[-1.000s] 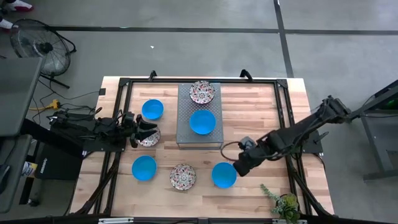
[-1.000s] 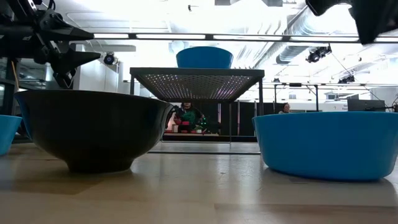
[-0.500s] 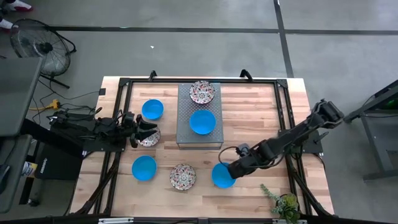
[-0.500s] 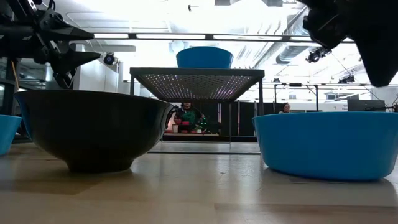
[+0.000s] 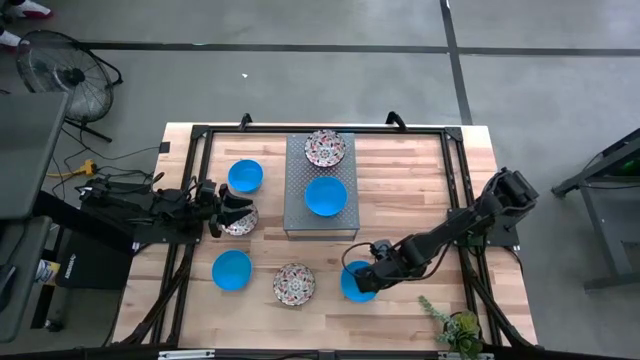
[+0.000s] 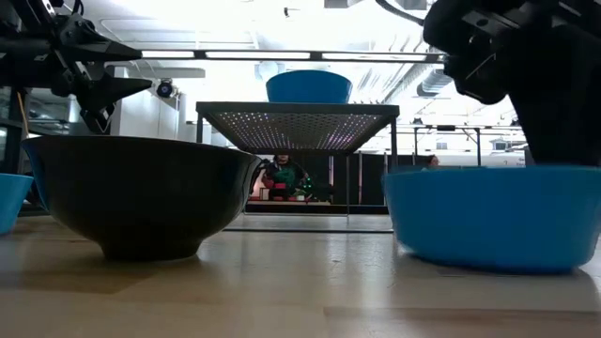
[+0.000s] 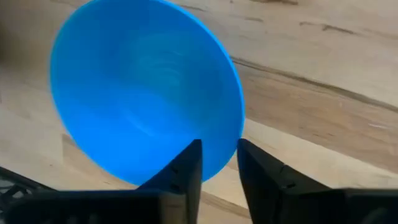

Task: Pick & Place Mini bowls
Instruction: Stack the blue bowl on the blue bowl on the shelf

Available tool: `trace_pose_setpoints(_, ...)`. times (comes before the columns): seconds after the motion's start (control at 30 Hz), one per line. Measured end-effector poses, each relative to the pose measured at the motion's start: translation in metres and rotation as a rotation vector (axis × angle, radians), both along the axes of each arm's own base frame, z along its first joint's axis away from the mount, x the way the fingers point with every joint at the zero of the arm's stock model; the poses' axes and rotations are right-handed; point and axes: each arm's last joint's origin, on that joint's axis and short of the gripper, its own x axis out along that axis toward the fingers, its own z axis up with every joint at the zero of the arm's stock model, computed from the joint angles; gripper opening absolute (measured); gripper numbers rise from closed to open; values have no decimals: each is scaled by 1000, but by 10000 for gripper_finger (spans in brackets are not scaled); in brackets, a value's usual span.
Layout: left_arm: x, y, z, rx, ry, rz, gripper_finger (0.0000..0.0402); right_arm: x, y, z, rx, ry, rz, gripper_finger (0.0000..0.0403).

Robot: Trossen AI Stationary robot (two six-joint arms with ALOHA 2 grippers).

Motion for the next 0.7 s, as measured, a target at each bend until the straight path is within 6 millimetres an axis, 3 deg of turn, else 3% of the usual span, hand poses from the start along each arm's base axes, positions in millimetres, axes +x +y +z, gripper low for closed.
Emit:
trace_pose_setpoints(0.2,0,0,0,0,0,0,190,1,1,-3,26,24,-9,123)
trace_pose_setpoints(0.4,0,0,0,0,0,0,190,4,-2,-4,36,21,-19,122)
trace_pose_setpoints(0.7,0,0,0,0,0,0,190,12,-6,-19,24,53,-22,122)
